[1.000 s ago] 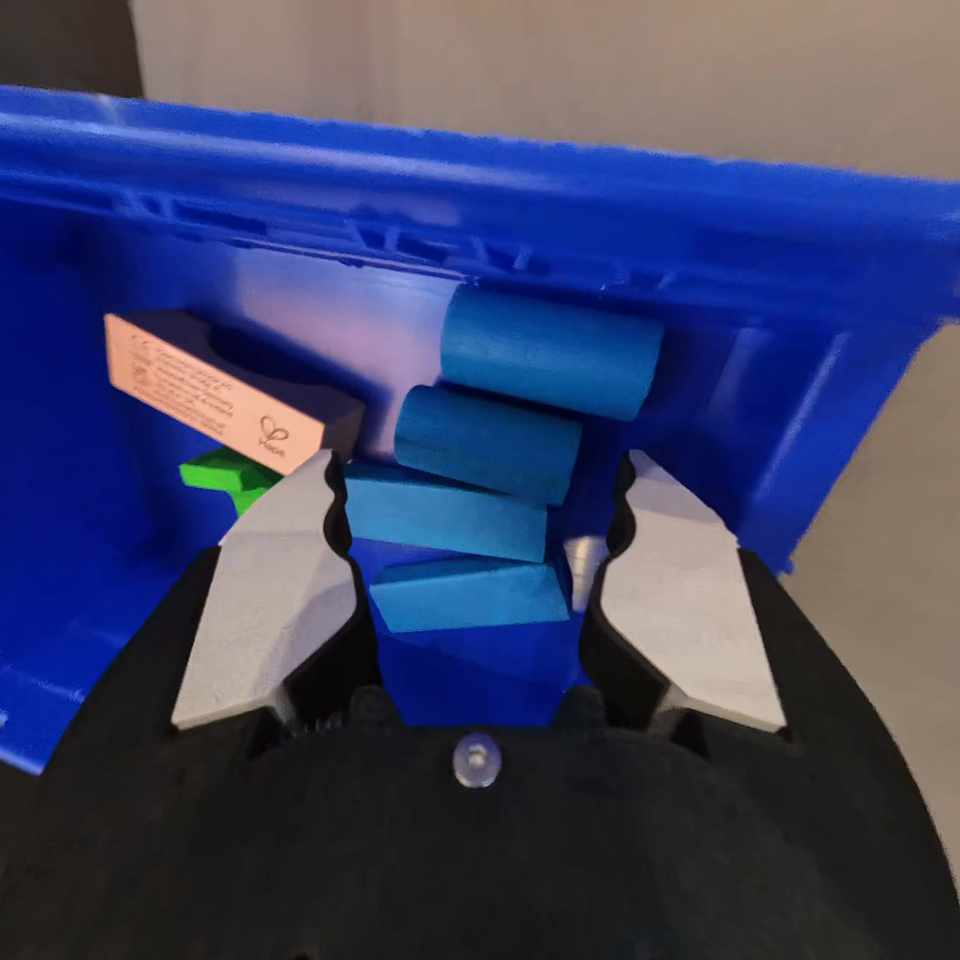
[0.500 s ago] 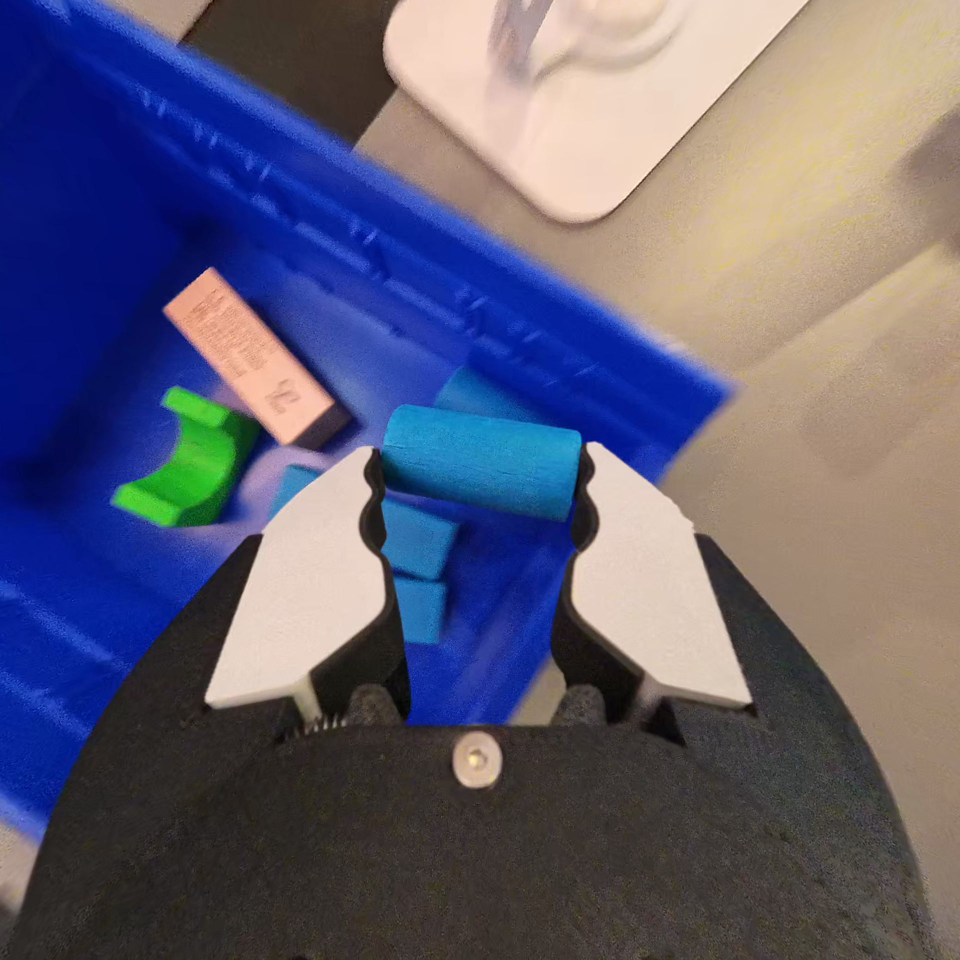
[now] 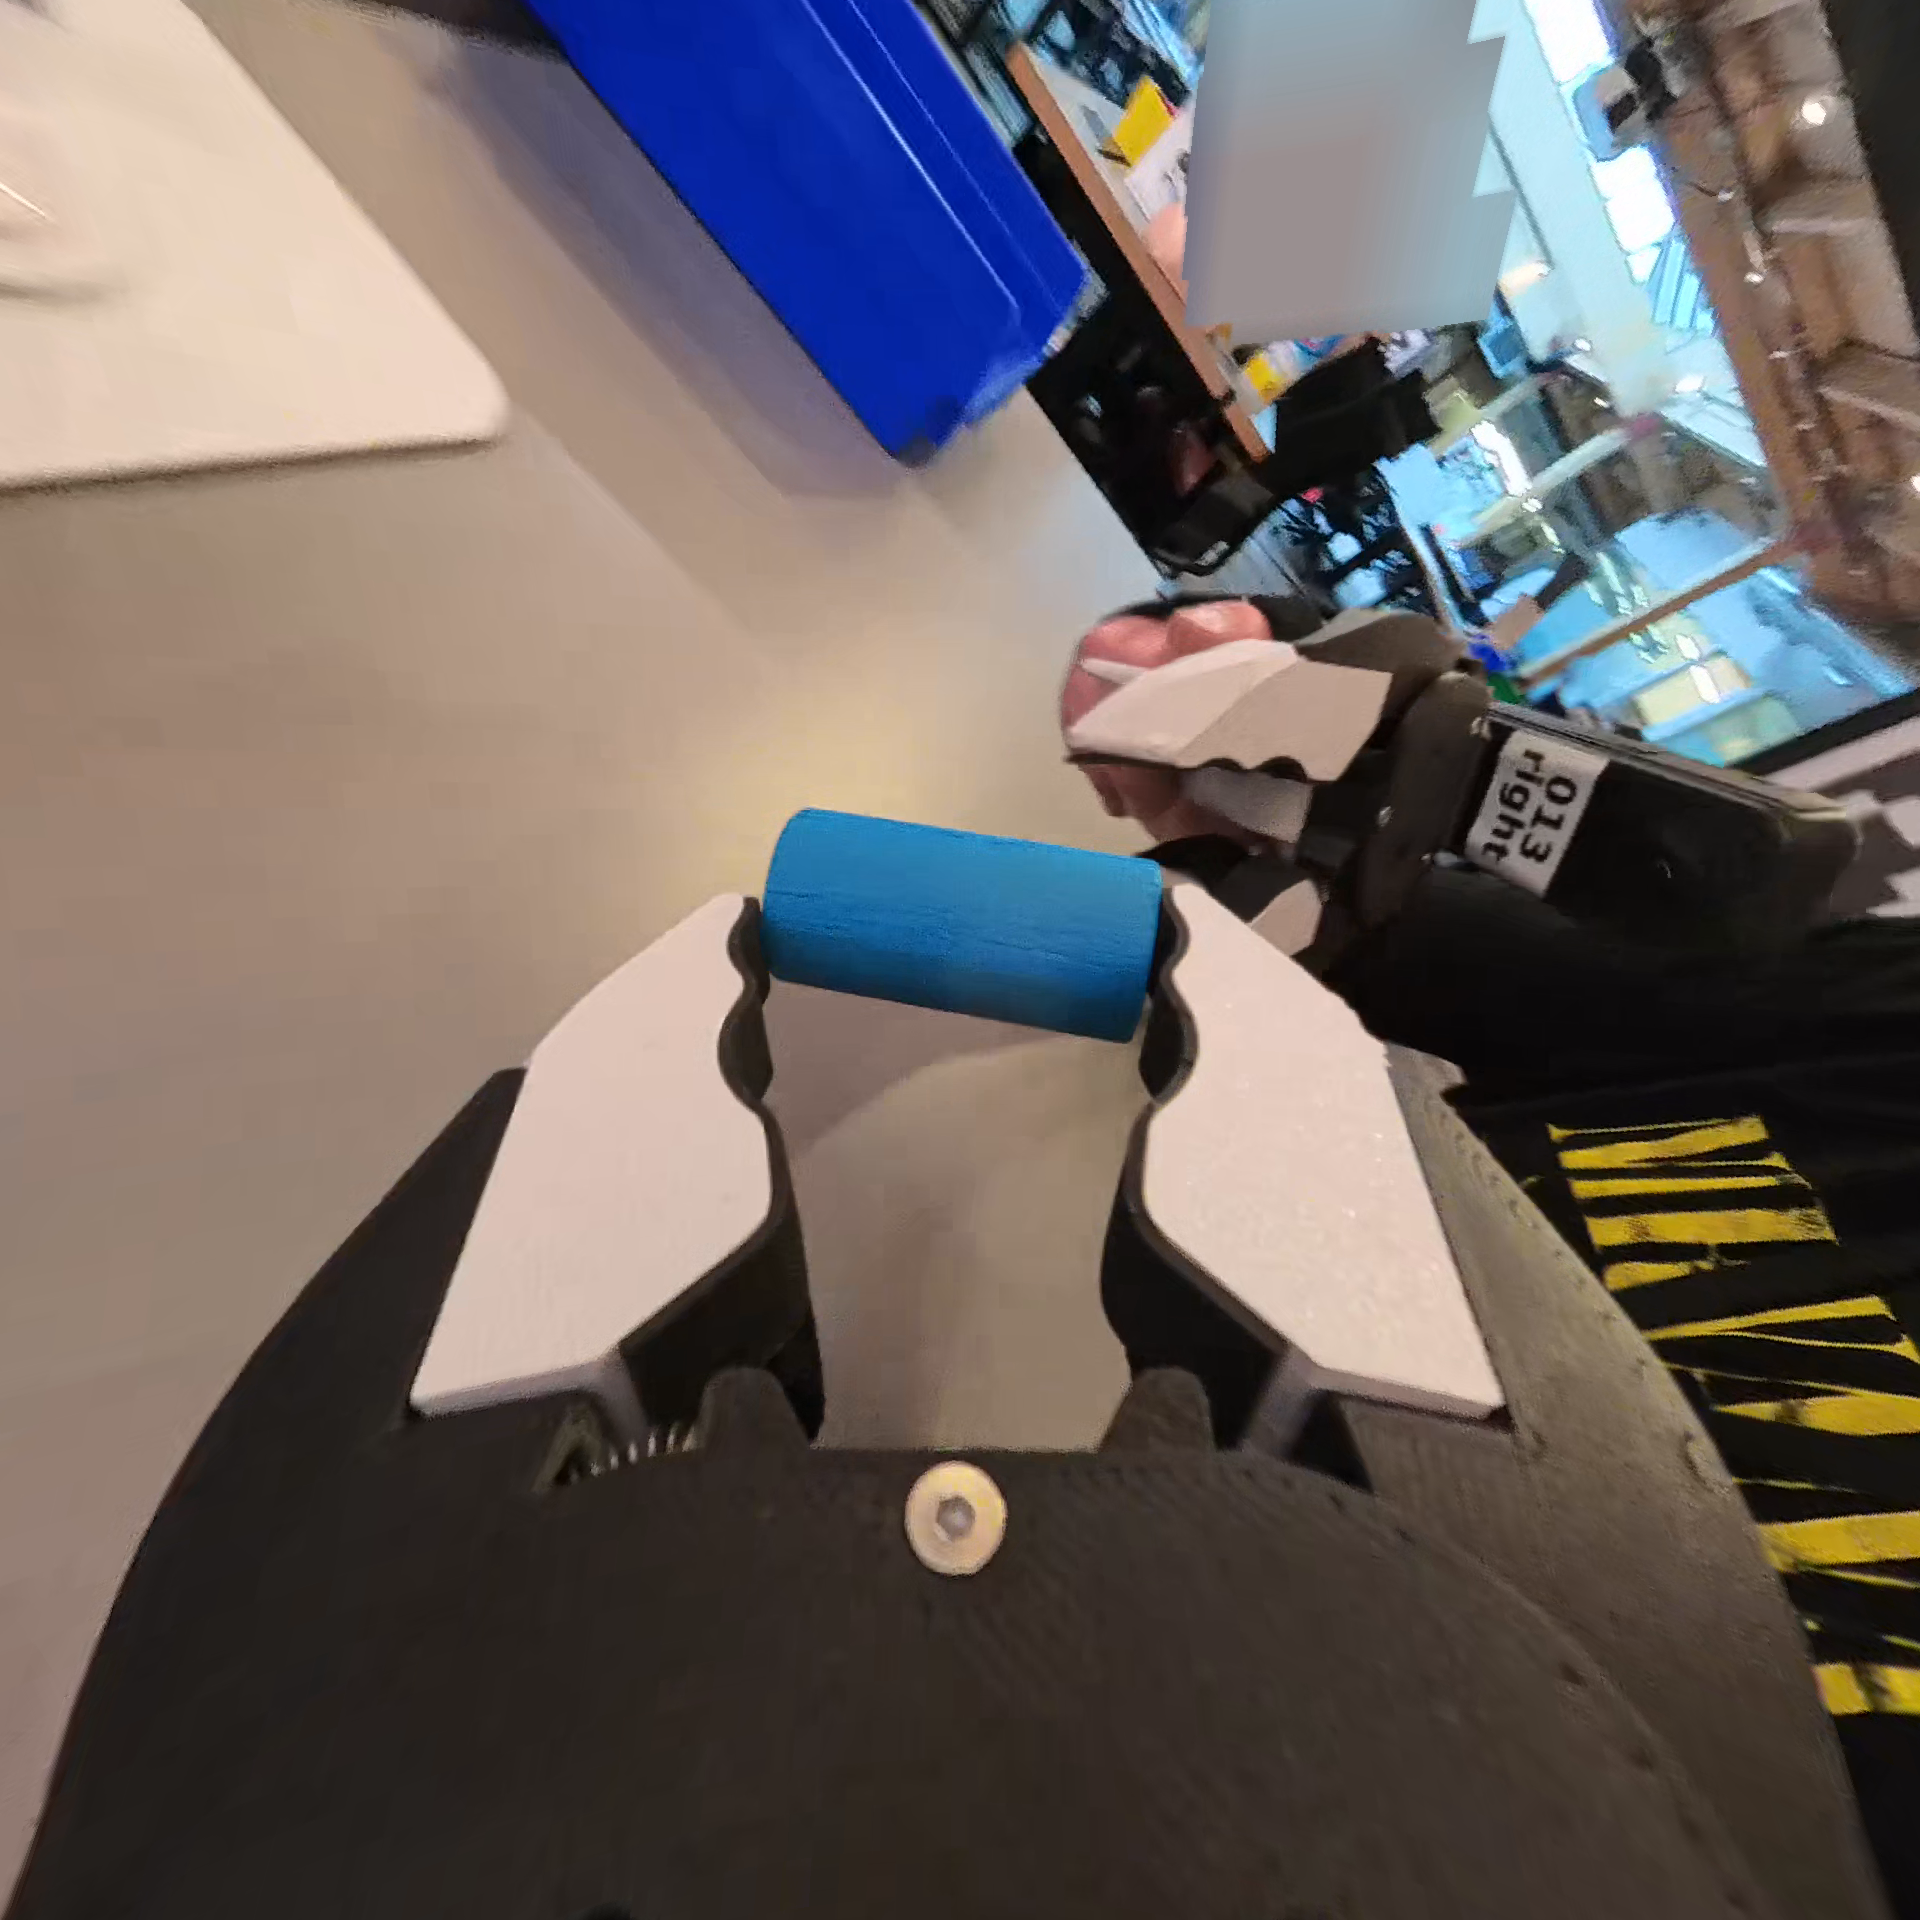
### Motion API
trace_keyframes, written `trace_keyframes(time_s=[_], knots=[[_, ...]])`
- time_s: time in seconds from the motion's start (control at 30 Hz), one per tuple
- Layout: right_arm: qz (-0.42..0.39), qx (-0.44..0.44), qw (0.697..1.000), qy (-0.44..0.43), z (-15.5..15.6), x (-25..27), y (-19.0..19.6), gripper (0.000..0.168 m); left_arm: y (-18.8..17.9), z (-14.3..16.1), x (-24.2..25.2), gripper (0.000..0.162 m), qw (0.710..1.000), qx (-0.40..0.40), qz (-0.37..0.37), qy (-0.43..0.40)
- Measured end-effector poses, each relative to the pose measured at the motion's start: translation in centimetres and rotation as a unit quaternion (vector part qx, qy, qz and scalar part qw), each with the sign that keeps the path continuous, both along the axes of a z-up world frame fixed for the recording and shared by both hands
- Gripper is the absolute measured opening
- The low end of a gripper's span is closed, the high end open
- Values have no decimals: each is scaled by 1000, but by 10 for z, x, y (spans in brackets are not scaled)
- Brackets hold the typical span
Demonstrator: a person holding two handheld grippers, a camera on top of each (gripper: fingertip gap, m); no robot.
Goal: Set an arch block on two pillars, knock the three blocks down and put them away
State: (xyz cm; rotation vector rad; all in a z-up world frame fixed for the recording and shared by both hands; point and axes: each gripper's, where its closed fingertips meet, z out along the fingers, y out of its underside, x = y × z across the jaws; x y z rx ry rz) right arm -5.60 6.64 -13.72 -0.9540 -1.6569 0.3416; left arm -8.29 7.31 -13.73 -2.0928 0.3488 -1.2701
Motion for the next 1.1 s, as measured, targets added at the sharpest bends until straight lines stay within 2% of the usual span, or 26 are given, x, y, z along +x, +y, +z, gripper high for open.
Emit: trace_keyframes(time_s=[0.13,0.17,0.3,0.33,0.37,0.53,0.63,0.7,0.8,1.0,1.03,1.07,1.1], knots=[[4,11,1000,-16,-11,-6,-1,44,-8,-7,45,70,998,-28,-36,-52],[-1,8,1000,-10,-11,-5,1,36,-8,-9,50,69,997,-33,-40,-57],[11,-31,999,-18,-16,5,4,34,-7,-13,59,71,995,-39,-52,-80],[13,-58,998,-24,-19,8,7,34,-4,-15,59,86,996,-31,-46,-74],[19,-94,995,-32,-23,11,12,34,-3,-14,57,87,997,-18,-45,-66],[-10,-256,964,-65,-51,27,62,34,20,-40,19,76,997,41,18,59],[-32,-306,946,-99,-77,29,86,34,27,-44,9,70,998,45,29,40],[-26,-345,933,-104,-86,27,86,34,30,-47,7,65,997,53,32,37],[-53,-318,937,-134,-102,31,94,34,32,-58,6,66,996,61,37,61],[-50,-354,926,-119,-104,34,95,34,31,-67,10,66,994,63,21,82],[-52,-358,924,-125,-106,35,95,34,30,-67,11,66,994,62,17,83],[-50,-356,924,-130,-107,36,94,43,28,-67,11,65,994,63,13,88],[-47,-353,925,-129,-106,35,94,59,25,-63,11,62,993,68,5,92]])
